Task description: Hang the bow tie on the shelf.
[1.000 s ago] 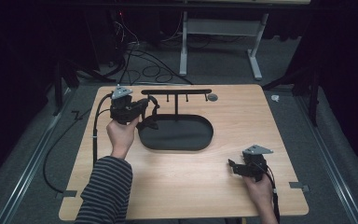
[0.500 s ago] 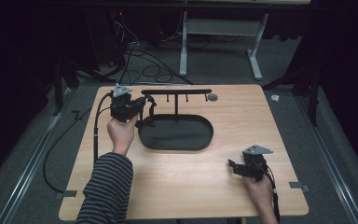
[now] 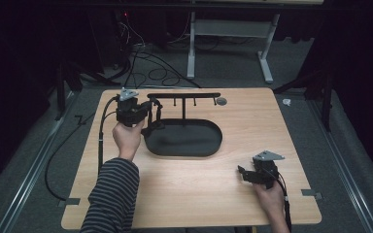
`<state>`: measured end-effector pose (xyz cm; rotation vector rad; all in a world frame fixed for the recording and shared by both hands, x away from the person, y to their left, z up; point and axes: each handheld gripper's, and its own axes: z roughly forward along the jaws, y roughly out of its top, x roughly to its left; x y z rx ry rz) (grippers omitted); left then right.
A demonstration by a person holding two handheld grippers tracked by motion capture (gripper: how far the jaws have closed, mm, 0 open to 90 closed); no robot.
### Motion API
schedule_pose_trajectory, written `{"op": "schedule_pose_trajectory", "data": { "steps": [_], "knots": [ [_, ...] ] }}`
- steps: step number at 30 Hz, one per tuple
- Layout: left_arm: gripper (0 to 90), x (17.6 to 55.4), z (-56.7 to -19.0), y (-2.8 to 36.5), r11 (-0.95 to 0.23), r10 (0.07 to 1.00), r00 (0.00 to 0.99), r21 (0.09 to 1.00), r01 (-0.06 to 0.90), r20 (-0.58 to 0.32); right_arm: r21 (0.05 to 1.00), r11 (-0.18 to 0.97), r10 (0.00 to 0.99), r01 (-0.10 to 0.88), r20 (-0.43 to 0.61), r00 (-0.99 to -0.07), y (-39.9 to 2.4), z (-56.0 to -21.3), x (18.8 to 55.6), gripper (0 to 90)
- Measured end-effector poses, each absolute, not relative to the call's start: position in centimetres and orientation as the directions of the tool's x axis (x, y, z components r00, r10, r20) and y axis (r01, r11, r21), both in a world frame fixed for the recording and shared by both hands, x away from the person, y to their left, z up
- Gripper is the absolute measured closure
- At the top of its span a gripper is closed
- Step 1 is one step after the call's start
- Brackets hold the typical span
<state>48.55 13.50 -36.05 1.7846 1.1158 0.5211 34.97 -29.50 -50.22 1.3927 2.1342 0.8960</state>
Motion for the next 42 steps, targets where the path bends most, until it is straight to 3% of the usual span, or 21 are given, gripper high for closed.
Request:
{"op": "schedule_pose_trajectory", "data": {
  "steps": [32, 42],
  "knots": [
    [61.8, 45.3, -35.6, 14.7, -0.163, 0.831, 0.541, 0.875, 0.456, -0.127, 0.719, 0.285, 0.917, 0.634, -0.011, -0.399, -29.5, -50.2, 35.0, 28.7],
    [61.5, 43.9, -35.6, 15.4, -0.171, 0.834, 0.539, 0.872, 0.458, -0.120, 0.719, 0.285, 0.917, 0.634, -0.012, -0.399, -29.5, -50.2, 35.0, 28.7]
  ]
}}
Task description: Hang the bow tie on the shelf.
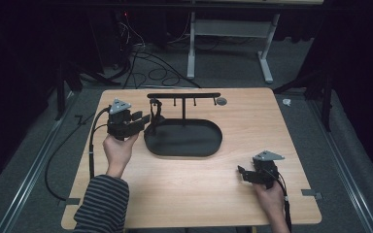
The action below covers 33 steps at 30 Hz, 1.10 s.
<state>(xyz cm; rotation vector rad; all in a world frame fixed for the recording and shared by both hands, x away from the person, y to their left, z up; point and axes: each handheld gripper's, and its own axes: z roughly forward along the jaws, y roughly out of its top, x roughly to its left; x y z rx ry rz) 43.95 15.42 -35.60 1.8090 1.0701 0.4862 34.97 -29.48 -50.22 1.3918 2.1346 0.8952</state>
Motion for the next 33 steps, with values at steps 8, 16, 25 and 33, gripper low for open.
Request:
{"op": "schedule_pose_trajectory", "data": {
  "steps": [8, 16, 25, 33],
  "knots": [
    [59.6, 42.9, -35.4, 16.0, -0.169, 0.836, 0.536, 0.877, 0.450, -0.114, 0.718, 0.288, 0.916, 0.634, -0.014, -0.401, -29.5, -50.2, 35.0, 28.7],
    [57.1, 41.9, -35.6, 16.6, -0.173, 0.839, 0.534, 0.879, 0.444, -0.104, 0.718, 0.290, 0.915, 0.632, -0.015, -0.403, -29.5, -50.2, 35.0, 28.7],
    [57.1, 41.0, -36.0, 17.0, -0.180, 0.836, 0.539, 0.875, 0.450, -0.105, 0.718, 0.290, 0.915, 0.632, -0.015, -0.403, -29.5, -50.2, 35.0, 28.7],
    [56.6, 40.4, -36.3, 17.3, -0.182, 0.834, 0.541, 0.874, 0.450, -0.104, 0.718, 0.290, 0.915, 0.632, -0.015, -0.403, -29.5, -50.2, 35.0, 28.7]
  ]
}}
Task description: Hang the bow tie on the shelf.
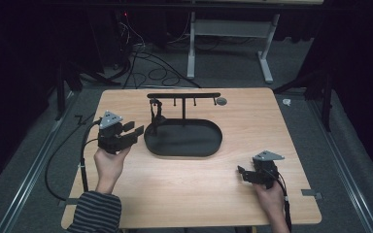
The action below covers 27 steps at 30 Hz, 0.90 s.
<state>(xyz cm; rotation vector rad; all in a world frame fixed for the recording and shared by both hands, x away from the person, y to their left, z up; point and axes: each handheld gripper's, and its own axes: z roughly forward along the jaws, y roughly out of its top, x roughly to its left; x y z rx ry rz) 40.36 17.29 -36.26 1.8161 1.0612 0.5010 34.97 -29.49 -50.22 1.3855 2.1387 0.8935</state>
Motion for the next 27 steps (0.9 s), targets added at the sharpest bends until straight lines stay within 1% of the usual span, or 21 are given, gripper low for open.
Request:
{"op": "schedule_pose_trajectory", "data": {
  "steps": [13, 18, 27],
  "knots": [
    [55.6, 39.2, -36.6, 17.7, -0.166, 0.839, 0.533, 0.878, 0.448, -0.113, 0.719, 0.291, 0.915, 0.631, -0.016, -0.404, -29.5, -50.2, 35.0, 28.7],
    [55.3, 38.6, -36.8, 17.6, -0.183, 0.847, 0.525, 0.881, 0.436, -0.084, 0.719, 0.291, 0.915, 0.631, -0.015, -0.404, -29.5, -50.2, 35.0, 28.7],
    [54.8, 37.7, -37.2, 18.0, -0.168, 0.846, 0.524, 0.886, 0.431, -0.094, 0.719, 0.290, 0.915, 0.631, -0.015, -0.403, -29.5, -50.2, 35.0, 28.7]
  ]
}}
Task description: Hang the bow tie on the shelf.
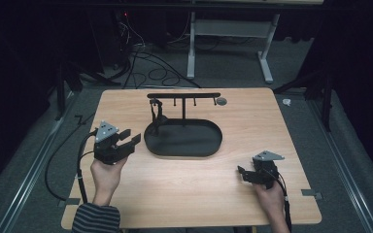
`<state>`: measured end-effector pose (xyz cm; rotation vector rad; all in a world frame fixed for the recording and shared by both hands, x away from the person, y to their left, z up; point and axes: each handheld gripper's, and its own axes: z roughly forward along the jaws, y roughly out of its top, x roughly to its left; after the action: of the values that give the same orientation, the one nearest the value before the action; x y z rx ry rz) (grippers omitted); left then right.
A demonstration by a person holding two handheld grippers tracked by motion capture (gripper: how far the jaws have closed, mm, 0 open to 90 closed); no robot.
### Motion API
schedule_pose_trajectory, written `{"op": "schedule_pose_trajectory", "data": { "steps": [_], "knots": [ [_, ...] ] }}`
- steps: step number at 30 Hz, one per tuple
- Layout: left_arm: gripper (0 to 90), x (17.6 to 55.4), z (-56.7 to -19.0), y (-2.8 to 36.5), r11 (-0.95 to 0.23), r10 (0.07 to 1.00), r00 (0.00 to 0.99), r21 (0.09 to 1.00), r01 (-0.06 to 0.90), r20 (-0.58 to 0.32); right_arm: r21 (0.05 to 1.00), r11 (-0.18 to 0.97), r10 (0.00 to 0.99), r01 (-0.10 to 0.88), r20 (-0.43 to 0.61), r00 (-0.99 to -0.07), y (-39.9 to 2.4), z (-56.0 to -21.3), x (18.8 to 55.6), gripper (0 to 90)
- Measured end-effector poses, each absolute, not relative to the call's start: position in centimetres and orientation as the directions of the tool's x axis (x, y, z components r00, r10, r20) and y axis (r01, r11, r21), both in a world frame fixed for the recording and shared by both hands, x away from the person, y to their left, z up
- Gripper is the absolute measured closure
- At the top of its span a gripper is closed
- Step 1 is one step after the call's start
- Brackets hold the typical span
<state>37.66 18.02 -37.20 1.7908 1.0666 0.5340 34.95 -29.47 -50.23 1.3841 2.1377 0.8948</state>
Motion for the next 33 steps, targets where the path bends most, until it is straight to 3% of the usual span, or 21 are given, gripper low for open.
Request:
{"op": "schedule_pose_trajectory", "data": {
  "steps": [33],
  "knots": [
    [54.7, 36.2, -39.3, 19.2, -0.133, 0.864, 0.489, 0.881, 0.454, -0.121, 0.720, 0.288, 0.916, 0.632, -0.014, -0.402, -29.5, -50.2, 35.0, 28.7]
  ]
}}
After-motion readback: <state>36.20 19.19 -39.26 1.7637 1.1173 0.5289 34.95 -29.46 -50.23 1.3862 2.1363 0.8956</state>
